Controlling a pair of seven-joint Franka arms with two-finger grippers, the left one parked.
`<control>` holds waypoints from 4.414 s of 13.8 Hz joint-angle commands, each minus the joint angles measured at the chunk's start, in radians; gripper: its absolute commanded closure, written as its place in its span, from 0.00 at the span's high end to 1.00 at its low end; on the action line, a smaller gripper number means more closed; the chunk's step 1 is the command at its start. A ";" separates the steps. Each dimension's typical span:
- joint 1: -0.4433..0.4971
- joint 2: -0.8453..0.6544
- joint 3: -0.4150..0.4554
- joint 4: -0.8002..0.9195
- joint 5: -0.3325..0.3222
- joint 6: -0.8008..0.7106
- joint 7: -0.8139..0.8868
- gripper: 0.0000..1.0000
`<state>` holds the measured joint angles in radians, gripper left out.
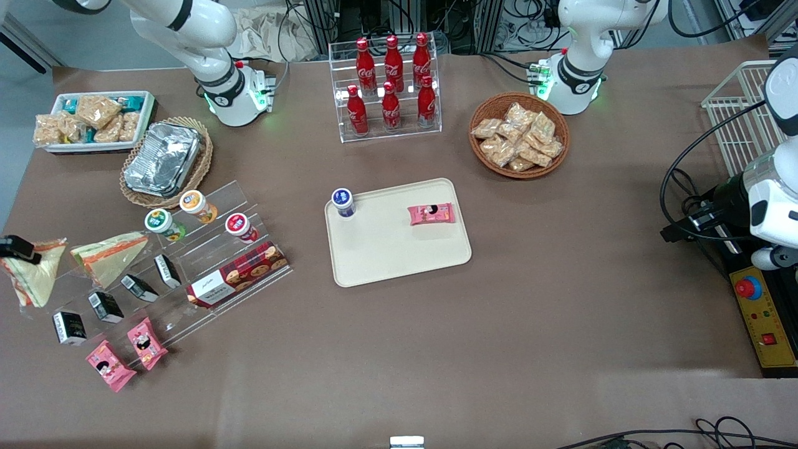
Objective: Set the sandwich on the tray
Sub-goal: 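Lift the sandwich and carry it with the right gripper to the cream tray, then lower the sandwich onto the tray and open the right gripper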
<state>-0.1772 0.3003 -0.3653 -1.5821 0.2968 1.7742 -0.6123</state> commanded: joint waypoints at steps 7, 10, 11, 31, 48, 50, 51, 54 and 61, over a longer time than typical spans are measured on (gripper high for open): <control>0.276 -0.144 0.009 0.074 -0.062 -0.234 0.671 0.00; 0.442 -0.150 0.009 0.080 -0.061 -0.233 0.984 0.00; 0.509 -0.148 0.011 0.080 -0.061 -0.226 1.111 0.00; 1.182 0.296 0.008 0.031 -0.061 0.388 2.310 0.00; 1.237 0.483 0.005 0.036 -0.073 0.622 2.521 0.99; 1.233 0.482 0.005 0.039 -0.074 0.620 2.516 1.00; 1.228 0.474 0.003 0.042 -0.073 0.616 2.511 1.00; 1.223 0.458 0.002 0.045 -0.068 0.602 2.511 1.00; 1.205 0.300 -0.003 0.045 -0.074 0.394 2.378 1.00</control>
<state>1.0459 0.6738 -0.3706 -1.5254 0.2403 2.2523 1.8345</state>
